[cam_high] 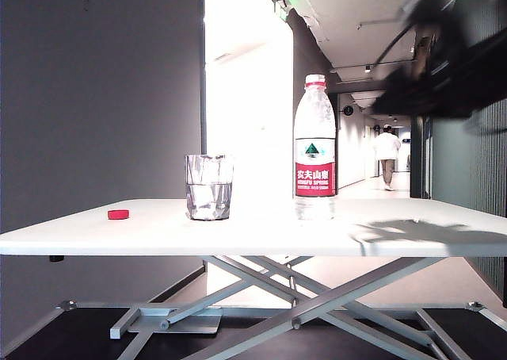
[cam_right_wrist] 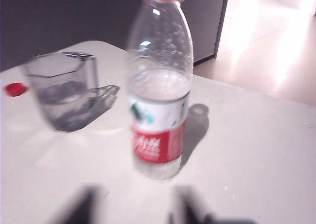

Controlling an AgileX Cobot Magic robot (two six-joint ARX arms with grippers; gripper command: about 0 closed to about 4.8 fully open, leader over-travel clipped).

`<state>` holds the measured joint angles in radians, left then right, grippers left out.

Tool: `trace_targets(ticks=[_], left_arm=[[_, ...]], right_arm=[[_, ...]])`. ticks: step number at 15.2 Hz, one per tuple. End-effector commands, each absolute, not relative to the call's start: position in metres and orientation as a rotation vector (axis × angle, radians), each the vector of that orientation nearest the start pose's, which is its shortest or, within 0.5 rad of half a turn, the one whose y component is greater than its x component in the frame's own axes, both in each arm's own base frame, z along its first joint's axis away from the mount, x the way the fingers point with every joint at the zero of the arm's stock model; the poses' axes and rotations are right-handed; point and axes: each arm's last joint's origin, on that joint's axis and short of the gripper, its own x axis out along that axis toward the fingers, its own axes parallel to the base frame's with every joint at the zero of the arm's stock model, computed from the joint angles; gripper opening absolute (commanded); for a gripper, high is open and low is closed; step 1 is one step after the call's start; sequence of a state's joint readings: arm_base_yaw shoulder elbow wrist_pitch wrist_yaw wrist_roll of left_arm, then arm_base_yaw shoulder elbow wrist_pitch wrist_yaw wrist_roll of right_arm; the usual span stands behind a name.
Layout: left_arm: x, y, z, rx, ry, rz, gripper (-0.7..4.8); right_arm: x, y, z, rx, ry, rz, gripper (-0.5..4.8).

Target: Pick up the mineral water bottle on the table and pour water into the mug until it's half full.

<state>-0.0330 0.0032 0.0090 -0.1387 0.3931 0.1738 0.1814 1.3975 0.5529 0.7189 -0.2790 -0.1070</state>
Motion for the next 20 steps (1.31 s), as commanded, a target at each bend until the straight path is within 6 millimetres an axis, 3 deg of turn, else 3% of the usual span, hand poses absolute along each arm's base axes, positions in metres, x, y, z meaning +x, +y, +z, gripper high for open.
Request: trace_targets(ticks=[1, 3, 7, 11, 20], left_arm=[[0.095, -0.011, 0.155, 0.169, 0.088, -0.305, -0.05], [0.096, -0.008, 0.16, 0.181, 0.046, -0.204, -0.05], [0.097, -0.006, 0.171, 0.188, -0.067, -0.115, -0.05], [0.097, -0.004, 0.173, 0.18, -0.079, -0.045, -0.05], [0.097, -0.004, 0.173, 0.138, -0.077, -0.051, -0.05]], right_arm=[[0.217, 0.048, 0.212, -0.094, 0.016, 0.447, -0.09], [0.183, 0.041, 0.208, -0.096, -0.046, 0.421, -0.09], [0.139, 0.031, 0.191, -0.014, -0.131, 0.373, -0.09], [0.125, 0.027, 0.175, -0.018, -0.086, 0.332, -0.08], [0.105, 0.014, 0.189, -0.027, -0.226, 0.227, -0.08]])
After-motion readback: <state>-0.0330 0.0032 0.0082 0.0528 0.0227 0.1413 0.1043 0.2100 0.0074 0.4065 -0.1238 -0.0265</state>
